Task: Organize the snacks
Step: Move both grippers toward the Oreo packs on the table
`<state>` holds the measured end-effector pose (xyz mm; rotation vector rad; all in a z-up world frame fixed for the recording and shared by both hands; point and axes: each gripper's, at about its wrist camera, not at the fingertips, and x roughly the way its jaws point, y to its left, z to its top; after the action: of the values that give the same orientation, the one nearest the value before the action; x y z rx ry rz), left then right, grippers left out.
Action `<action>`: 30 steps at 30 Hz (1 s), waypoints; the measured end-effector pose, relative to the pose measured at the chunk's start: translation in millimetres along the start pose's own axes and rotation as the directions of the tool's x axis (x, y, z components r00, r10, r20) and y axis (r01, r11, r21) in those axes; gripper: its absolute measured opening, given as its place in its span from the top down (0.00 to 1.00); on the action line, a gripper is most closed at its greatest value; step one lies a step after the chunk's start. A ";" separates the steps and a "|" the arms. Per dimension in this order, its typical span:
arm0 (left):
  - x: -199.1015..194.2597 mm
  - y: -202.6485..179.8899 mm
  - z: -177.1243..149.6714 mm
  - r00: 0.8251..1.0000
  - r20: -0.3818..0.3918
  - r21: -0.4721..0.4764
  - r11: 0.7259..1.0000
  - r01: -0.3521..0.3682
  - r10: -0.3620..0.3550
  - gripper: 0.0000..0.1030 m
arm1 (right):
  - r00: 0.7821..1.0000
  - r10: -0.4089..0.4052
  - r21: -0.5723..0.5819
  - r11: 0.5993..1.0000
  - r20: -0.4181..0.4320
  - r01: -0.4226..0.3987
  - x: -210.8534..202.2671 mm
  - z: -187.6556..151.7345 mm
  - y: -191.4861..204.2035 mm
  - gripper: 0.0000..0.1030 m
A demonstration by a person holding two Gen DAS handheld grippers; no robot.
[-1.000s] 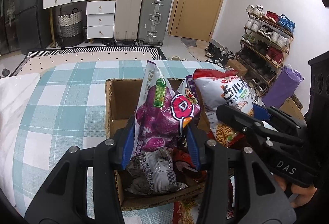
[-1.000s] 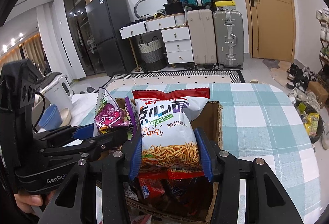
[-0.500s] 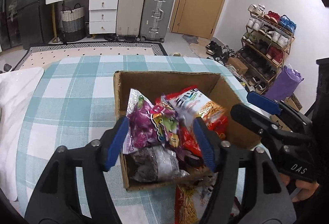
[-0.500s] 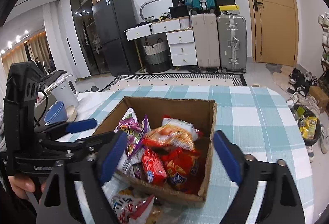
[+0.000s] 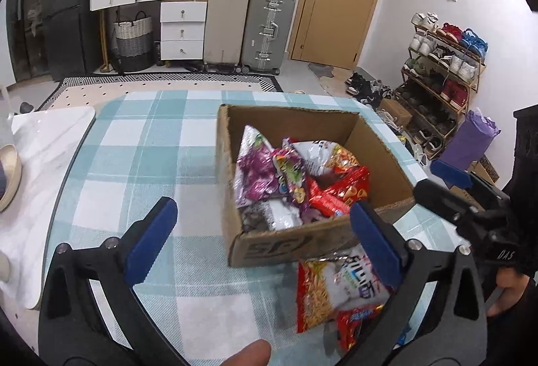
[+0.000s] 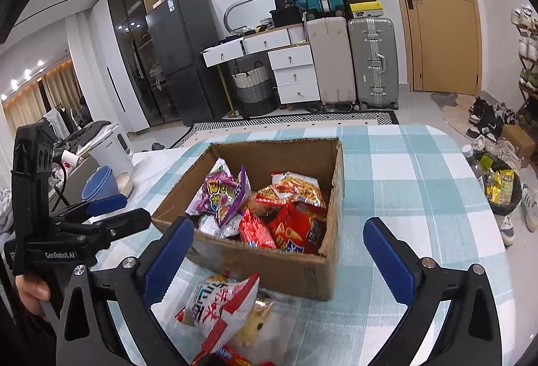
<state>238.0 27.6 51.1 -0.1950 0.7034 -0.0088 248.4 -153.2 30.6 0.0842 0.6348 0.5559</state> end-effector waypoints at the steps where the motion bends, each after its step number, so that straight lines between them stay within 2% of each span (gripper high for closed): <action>1: -3.6 3.8 -3.0 1.000 -0.003 -0.007 1.000 -0.009 0.009 0.01 | 1.000 -0.004 0.000 1.000 -0.004 0.004 -0.5 -1.1 0.8 0.01; 8: -25.4 22.9 -21.1 0.999 -0.009 -0.047 0.998 -0.033 0.032 0.01 | 0.999 -0.019 -0.004 1.000 -0.027 0.018 -14.7 -19.5 2.2 0.01; 14: -36.6 20.2 -35.1 0.998 -0.022 -0.039 0.997 -0.067 0.067 0.01 | 0.998 -0.037 -0.011 0.999 -0.042 0.037 -28.3 -37.4 2.7 0.01; 30: -50.9 9.2 -65.9 0.995 -0.048 -0.017 0.996 -0.088 0.087 0.01 | 0.993 -0.077 0.014 0.997 -0.089 0.079 -44.1 -74.2 11.6 0.01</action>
<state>156.1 28.9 33.0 -0.1825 0.7589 0.0776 170.4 -172.9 -2.6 0.0510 0.7257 0.4807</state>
